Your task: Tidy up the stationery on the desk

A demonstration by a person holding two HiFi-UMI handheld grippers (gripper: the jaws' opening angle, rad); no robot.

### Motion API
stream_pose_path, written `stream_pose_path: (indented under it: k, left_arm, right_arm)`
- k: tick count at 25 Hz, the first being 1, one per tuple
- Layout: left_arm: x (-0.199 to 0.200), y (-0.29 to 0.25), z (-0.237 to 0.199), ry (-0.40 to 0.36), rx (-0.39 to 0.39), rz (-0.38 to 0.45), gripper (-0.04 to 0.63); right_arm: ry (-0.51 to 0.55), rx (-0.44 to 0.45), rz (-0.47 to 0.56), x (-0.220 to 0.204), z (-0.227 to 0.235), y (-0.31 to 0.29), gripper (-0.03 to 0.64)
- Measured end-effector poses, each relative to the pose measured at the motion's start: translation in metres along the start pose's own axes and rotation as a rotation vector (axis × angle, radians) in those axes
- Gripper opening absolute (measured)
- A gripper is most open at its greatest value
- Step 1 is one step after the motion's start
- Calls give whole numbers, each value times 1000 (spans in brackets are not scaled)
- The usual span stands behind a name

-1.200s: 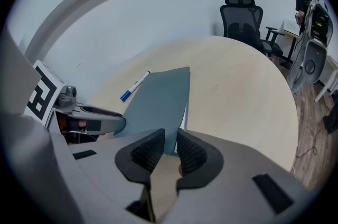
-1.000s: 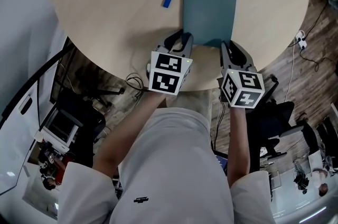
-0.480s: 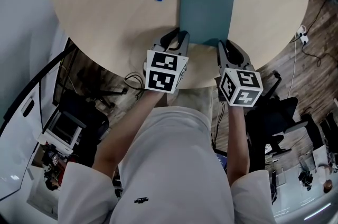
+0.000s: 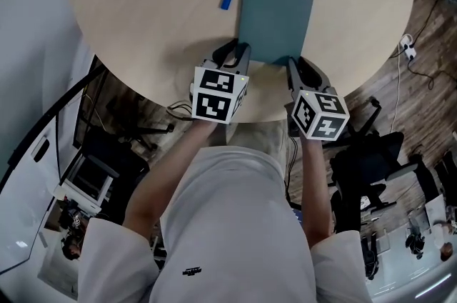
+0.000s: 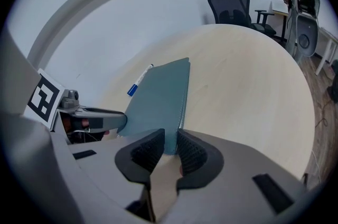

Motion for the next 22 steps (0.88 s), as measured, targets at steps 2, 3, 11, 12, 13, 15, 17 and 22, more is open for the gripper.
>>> stream_pose_path:
  k: [2, 3, 11, 12, 13, 15, 17, 22]
  left_arm:
    - [0, 1, -1, -7, 2, 3, 109]
    - [1, 2, -1, -6, 8, 8, 109]
    - [21, 31, -9, 19, 82, 96, 125]
    - [24, 34, -11, 17, 91, 103, 126]
    - [28, 37, -13, 12, 100, 108, 125]
    - [36, 39, -17, -2, 116, 116, 126]
    - [43, 41, -20, -10, 130, 125, 126]
    - [58, 45, -31, -15, 163, 133, 126]
  right_arm:
    - [1, 9, 11, 1, -1, 0, 97]
    - [13, 12, 21, 3, -3, 1, 97]
    - [92, -43, 104, 23, -8, 21, 164]
    - [105, -45, 112, 27, -11, 22, 164]
    - [117, -45, 121, 31, -13, 24, 164]
    - [130, -32, 138, 40, -17, 25, 164]
    - [132, 1, 150, 47, -23, 25, 163]
    - [174, 72, 159, 60, -42, 25, 80]
Point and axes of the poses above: the fingertips, and each gripper's own axes: y backward along the fingers, z to its right, x out of its top, the point moved 1 cm from there along y, backward along the fingers, and after that the axes turned 1 degree about x, right-handed, at the moved point
